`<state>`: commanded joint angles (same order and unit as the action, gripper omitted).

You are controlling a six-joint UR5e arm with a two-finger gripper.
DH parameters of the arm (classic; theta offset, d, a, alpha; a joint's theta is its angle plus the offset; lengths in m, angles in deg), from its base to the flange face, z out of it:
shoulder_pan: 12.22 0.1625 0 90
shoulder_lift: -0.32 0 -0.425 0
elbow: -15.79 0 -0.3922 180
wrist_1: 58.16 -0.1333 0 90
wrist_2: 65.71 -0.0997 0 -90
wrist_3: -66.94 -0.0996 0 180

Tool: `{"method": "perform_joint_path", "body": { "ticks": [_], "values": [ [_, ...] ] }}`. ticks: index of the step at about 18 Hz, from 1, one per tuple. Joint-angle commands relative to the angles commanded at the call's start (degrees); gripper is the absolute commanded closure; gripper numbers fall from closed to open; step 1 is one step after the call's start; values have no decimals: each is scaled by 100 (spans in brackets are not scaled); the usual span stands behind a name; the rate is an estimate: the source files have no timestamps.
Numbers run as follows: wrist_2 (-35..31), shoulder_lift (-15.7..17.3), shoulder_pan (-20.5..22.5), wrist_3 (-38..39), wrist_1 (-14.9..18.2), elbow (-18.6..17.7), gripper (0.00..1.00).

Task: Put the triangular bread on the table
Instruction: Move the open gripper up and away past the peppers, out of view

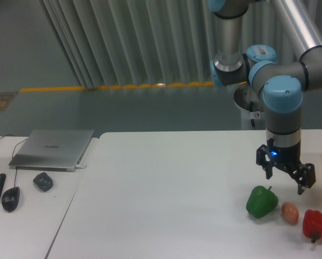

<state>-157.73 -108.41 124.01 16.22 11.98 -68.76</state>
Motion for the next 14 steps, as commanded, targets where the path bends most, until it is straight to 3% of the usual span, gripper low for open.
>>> {"method": "perform_joint_path", "body": {
  "ticks": [6, 10, 14],
  "values": [
    [97, 53, 273, -44, 0, -35, 0],
    [-254, 123, 492, -96, -44, -88, 0],
    [-246, 211, 931, -1666, -9, -97, 0]
  ]
}}
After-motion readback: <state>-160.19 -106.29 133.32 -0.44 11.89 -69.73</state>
